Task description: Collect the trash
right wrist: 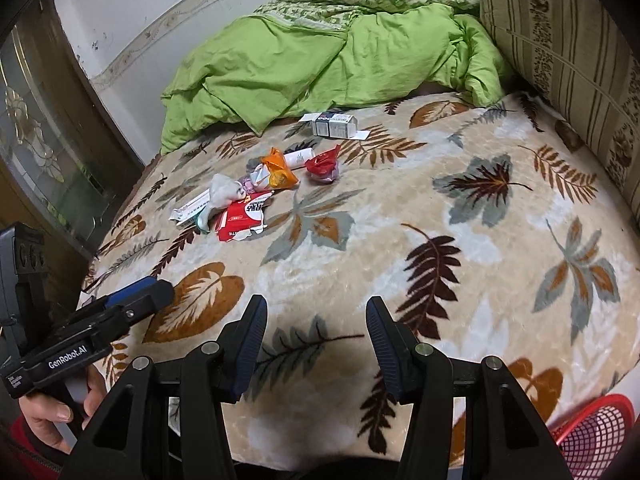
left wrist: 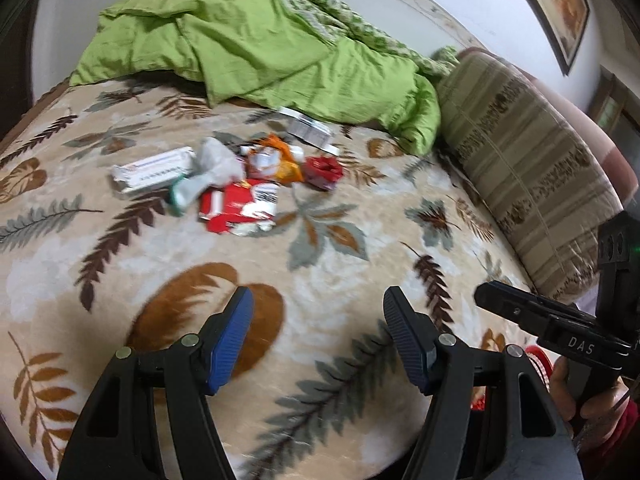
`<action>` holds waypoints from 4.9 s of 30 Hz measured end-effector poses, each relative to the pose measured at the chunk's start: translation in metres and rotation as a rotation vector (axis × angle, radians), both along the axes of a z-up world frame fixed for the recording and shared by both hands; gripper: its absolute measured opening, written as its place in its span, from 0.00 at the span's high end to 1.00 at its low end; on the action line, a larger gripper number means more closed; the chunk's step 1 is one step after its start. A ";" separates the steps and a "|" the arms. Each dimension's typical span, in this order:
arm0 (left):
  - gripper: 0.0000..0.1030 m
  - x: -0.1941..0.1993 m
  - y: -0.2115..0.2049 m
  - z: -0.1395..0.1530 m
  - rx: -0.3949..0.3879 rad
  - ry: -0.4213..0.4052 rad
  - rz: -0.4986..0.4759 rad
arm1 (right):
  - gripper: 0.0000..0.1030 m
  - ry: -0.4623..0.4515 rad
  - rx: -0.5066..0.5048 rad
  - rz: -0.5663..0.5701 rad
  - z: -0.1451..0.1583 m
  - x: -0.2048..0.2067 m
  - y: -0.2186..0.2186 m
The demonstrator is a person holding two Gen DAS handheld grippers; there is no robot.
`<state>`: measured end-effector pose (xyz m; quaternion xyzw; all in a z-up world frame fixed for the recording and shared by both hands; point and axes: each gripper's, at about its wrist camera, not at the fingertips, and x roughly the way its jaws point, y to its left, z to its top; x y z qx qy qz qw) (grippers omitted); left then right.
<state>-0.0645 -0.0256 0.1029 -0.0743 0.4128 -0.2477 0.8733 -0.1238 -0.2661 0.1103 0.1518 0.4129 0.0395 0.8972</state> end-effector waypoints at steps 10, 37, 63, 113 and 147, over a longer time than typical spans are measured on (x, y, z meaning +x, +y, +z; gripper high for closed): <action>0.32 0.083 0.015 -0.003 0.062 -0.001 0.082 | 0.47 -0.015 -0.005 -0.002 0.000 0.051 -0.001; 0.75 0.146 0.029 -0.035 -0.008 0.000 0.146 | 0.42 0.063 -0.057 0.024 -0.079 0.254 0.007; 0.75 -0.021 0.028 -0.038 0.053 -0.040 0.070 | 0.65 -0.098 -0.052 0.042 -0.027 0.034 0.038; 0.75 -0.039 0.037 -0.036 0.050 -0.113 0.131 | 0.65 -0.162 -0.001 0.028 -0.028 -0.012 0.045; 0.75 -0.039 0.038 -0.037 0.050 -0.111 0.132 | 0.65 -0.162 0.000 0.028 -0.028 -0.011 0.045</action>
